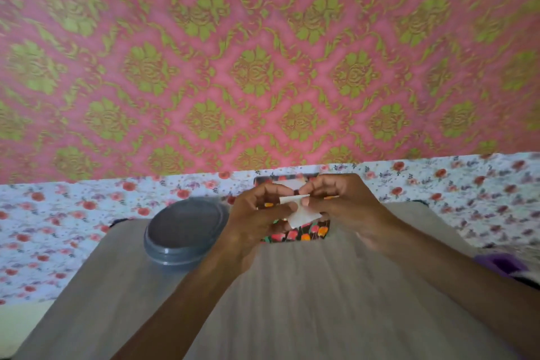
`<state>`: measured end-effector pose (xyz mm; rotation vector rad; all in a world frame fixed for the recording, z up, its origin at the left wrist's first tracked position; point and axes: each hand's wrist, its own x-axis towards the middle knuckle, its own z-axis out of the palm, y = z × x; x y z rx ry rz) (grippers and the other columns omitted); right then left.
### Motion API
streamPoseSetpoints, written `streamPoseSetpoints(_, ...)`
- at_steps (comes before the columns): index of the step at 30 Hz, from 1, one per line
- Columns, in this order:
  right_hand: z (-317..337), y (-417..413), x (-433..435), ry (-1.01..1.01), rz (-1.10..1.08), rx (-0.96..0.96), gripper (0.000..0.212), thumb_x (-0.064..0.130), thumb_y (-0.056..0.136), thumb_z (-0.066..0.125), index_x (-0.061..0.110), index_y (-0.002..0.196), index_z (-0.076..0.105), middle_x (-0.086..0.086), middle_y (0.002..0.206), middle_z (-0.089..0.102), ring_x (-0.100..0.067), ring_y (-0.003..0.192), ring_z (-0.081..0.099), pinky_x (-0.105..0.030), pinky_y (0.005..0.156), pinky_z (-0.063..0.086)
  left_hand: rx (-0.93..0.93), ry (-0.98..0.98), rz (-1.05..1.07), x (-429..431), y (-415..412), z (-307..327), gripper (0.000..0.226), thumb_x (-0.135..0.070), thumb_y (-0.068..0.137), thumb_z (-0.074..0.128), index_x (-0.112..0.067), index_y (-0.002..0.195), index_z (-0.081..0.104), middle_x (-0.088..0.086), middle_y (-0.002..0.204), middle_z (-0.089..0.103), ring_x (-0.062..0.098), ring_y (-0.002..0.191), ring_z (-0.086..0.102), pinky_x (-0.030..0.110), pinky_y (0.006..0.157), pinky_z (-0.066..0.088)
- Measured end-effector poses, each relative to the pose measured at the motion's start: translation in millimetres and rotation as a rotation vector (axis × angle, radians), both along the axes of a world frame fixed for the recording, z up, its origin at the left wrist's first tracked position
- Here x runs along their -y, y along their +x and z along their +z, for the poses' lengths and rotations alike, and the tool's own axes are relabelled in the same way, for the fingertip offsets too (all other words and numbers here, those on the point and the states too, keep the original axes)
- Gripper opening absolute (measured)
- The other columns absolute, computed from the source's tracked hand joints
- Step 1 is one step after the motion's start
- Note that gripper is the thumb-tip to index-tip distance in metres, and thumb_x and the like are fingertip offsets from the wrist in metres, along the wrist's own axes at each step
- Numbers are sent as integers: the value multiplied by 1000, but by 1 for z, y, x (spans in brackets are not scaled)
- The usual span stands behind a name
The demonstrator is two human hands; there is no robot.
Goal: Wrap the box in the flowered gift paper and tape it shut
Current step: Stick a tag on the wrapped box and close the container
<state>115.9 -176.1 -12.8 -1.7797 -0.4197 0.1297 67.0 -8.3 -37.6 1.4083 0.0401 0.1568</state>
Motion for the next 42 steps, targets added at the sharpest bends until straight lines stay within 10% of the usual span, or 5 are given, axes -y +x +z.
streamPoseSetpoints(11,164,5,-11,109,-9,5,18,-16,83,60,-1,85,69,-10,80,68,-12,61,68,-23,53,53,-90,-198,176,9,1,173,15,7,82,68,-2,94,69,13,85,69,21,76,71,27,66,56)
streamPoseSetpoints(23,177,-31,-33,-1,-118,75,32,-1,77,74,30,77,78,12,75,75,-12,69,72,-30,64,56,-309,-265,168,-3,-44,210,15,-4,88,66,-3,102,68,9,87,74,18,79,73,22,67,56)
streamPoseSetpoints(27,178,-55,-58,-68,-21,114,39,-7,82,63,29,82,78,17,80,74,-4,73,70,-23,67,55,-330,-166,363,-24,-65,210,13,10,85,63,8,98,66,5,65,63,9,55,61,13,51,46)
streamPoseSetpoints(32,188,-81,-103,-206,215,30,21,11,80,77,31,74,76,11,68,73,0,62,66,-19,59,50,-269,125,554,-73,-111,210,44,-16,57,86,-20,96,66,-1,88,71,11,79,70,28,63,58)
streamPoseSetpoints(42,186,-200,-280,-119,421,-357,16,-5,78,76,8,86,72,-11,67,71,-29,65,72,-40,70,62,-169,609,737,-211,-263,214,18,-13,83,74,-29,79,68,-16,78,70,3,72,68,21,61,56)
